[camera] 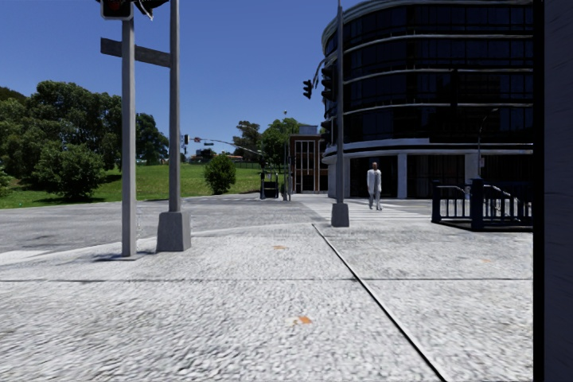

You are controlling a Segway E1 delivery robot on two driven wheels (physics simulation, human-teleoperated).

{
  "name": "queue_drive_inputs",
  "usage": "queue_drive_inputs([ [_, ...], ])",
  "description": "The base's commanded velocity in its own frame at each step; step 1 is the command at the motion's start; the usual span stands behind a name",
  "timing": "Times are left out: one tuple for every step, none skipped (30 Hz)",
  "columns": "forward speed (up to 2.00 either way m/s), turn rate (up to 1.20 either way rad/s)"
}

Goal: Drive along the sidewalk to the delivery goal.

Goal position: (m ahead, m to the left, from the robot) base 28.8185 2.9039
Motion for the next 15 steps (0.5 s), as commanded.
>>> queue_drive_inputs([
  [2.00,-0.20],
  [2.00,-0.20],
  [2.00,-0.32],
  [2.00,-0.37],
  [2.00,-0.39],
  [2.00,-0.39],
  [2.00,-0.41],
  [2.00,-0.42],
  [2.00,-0.42],
  [2.00,-0.44],
  [2.00,-0.44],
  [2.00,-0.44],
  [2.00,-0.44],
  [2.00,-0.40],
  [2.00,-0.40],
])
